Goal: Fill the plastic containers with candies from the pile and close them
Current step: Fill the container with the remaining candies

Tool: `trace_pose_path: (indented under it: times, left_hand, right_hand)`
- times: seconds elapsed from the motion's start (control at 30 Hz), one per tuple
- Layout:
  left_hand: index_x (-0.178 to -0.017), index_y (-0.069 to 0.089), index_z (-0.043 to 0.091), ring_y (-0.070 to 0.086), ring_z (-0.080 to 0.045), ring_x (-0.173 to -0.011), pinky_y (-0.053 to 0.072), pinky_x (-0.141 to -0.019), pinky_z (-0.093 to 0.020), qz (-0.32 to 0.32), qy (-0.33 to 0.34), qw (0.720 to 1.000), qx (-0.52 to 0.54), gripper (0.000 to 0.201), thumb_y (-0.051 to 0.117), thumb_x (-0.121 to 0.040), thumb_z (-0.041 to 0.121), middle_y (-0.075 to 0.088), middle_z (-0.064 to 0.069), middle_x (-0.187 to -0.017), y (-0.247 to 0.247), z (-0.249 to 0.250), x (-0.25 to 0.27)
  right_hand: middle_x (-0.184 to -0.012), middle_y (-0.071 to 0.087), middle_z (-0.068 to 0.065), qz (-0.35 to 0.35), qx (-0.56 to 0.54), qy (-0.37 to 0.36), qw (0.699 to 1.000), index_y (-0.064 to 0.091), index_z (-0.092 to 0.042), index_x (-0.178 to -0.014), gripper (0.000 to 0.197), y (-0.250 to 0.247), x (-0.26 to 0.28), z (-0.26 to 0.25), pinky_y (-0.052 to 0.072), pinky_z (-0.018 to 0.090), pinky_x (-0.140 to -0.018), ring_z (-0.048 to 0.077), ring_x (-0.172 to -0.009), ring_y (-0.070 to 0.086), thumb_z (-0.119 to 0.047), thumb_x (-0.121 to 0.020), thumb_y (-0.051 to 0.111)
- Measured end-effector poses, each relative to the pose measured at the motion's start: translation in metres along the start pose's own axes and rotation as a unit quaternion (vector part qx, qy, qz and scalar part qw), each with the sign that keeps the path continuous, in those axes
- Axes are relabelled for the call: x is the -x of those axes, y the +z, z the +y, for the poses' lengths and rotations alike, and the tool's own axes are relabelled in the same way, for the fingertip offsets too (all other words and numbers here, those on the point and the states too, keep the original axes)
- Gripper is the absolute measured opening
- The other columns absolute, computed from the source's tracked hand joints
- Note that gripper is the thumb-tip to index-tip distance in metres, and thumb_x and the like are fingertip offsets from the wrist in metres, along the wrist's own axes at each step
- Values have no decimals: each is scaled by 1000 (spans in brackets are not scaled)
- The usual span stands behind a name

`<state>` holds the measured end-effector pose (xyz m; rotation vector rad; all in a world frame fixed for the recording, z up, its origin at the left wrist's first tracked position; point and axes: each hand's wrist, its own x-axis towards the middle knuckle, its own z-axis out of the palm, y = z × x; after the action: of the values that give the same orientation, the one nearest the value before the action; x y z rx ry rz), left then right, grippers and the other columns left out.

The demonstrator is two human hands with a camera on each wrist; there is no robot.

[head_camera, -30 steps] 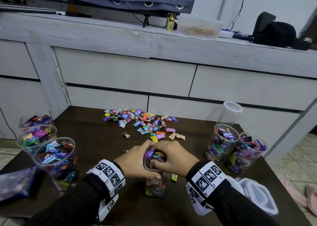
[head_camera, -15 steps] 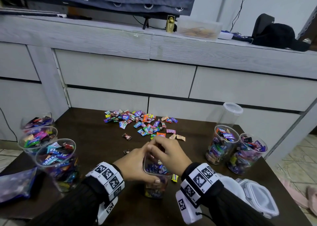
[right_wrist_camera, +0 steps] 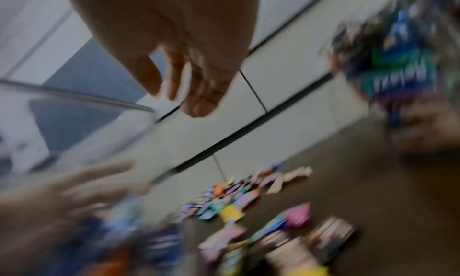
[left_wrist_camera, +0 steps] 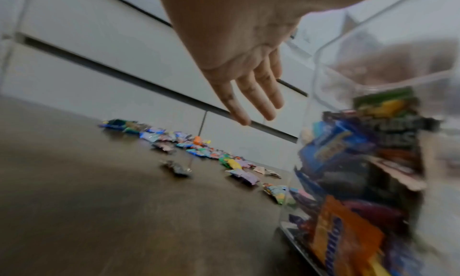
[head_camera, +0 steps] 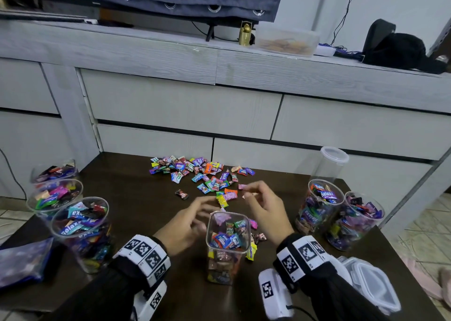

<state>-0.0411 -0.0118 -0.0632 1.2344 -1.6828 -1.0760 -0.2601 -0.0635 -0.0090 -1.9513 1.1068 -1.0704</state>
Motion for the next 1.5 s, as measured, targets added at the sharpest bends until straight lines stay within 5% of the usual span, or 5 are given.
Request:
trace_pose_path:
  times: [0.2, 0.37, 0.67, 1.0, 1.5]
  left_hand:
    - [-152, 22, 22, 22, -20, -147, 26, -116, -44, 71, -217, 898, -375, 95, 48, -79, 78, 22, -2, -160, -20, -43, -13]
    - [-156, -2, 20, -13, -24, -151, 4, -120, -53, 40, -317, 823, -469, 112, 46, -77, 83, -14, -5, -164, -24, -60, -31]
    - [-154, -16, 20, -23, -23, -148, -6, -118, -57, -47, -308, 778, -546, 113, 31, -77, 88, -26, -4, -161, -46, -85, -69]
    - [-150, -25, 23, -27, -27, -146, -11, -116, -57, -41, -304, 765, -566, 120, 26, -70, 94, -33, -9, -157, -74, -112, -112]
    - [-155, -7, 32, -5, -28, -151, 9, -119, -53, -164, -101, 766, -614, 95, 33, -84, 80, -14, 1, -164, -58, -114, -179]
  right_hand:
    - [-141, 35, 13, -230, 289, 286, 884, 21, -14, -143, 108, -11, 8, 51, 41, 38, -104, 27, -129, 42, -41, -61, 86]
    - [-138, 31, 10, -263, 281, 341, 858, 27, -20, -139, 100, 6, 1, 71, 52, 43, -93, 32, -122, 48, -28, -60, 88]
    - [-127, 45, 8, -200, 348, 178, 898, 53, -18, -127, 44, 38, -53, 109, 40, 33, -100, 27, -123, 43, -34, -87, 64]
    - [-160, -12, 5, -201, 418, 219, 859, -4, -22, -152, 123, 51, -117, 158, 7, 53, -116, 31, -147, -9, -81, -64, 58]
    - [-159, 8, 6, -372, 386, -8, 844, 13, -27, -152, 85, 84, -153, 144, 13, 51, -118, 31, -146, 5, -62, -85, 53]
